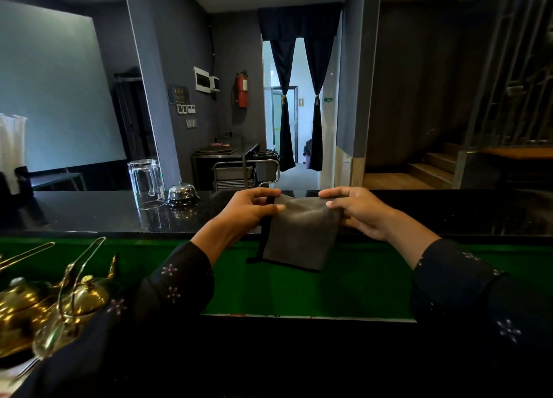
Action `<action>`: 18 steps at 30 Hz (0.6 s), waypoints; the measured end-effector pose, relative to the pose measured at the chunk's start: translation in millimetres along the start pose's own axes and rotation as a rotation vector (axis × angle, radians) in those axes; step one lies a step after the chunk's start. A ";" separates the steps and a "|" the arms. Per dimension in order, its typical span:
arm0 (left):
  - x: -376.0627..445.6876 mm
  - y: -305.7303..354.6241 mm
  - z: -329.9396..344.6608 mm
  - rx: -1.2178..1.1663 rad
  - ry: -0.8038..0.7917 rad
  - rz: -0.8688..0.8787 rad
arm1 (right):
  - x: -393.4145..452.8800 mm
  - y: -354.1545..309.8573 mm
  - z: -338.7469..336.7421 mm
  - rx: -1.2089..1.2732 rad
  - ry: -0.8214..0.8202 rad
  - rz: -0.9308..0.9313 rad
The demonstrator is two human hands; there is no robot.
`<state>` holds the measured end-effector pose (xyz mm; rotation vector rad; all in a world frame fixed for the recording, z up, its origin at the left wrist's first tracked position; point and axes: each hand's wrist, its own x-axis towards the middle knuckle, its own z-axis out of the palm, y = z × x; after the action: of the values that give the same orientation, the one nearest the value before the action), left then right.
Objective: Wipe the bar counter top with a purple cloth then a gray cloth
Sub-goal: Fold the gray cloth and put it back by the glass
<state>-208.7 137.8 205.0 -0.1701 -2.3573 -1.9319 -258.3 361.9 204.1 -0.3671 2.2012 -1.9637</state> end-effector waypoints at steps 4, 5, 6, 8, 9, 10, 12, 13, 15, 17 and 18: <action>-2.2 8.3 -4.9 0.233 -0.026 0.098 | -3.0 -10.7 -8.3 -0.060 -0.104 -0.065; -2.6 10.3 -5.5 0.283 -0.031 0.116 | -4.3 -13.3 -9.6 -0.121 -0.125 -0.082; -3.0 12.1 -6.1 0.342 -0.030 0.134 | -5.7 -15.6 -10.9 -0.196 -0.140 -0.103; -4.0 14.4 -8.4 0.482 -0.026 0.176 | -9.4 -19.6 -12.7 -0.332 -0.165 -0.138; -5.0 15.5 -9.4 0.559 -0.027 0.195 | -10.9 -20.6 -13.2 -0.391 -0.171 -0.152; -6.9 16.8 -10.3 0.620 -0.031 0.207 | -12.7 -21.7 -13.5 -0.447 -0.172 -0.166; -10.9 18.0 -11.7 0.642 -0.036 0.211 | -15.1 -22.0 -15.0 -0.513 -0.166 -0.185; -13.1 18.4 -12.3 0.619 -0.030 0.206 | -15.8 -21.6 -16.5 -0.522 -0.164 -0.198; -17.1 17.9 -13.0 0.595 0.001 0.201 | -16.9 -20.4 -20.3 -0.543 -0.156 -0.224; -20.4 15.9 -13.4 0.579 0.024 0.206 | -20.2 -20.6 -21.9 -0.584 -0.168 -0.232; -22.6 15.2 -12.9 0.536 0.021 0.214 | -21.6 -20.9 -22.1 -0.608 -0.171 -0.240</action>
<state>-184.2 127.4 219.2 -0.3382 -2.6130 -1.1554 -242.5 387.1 226.7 -0.8750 2.6888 -1.2374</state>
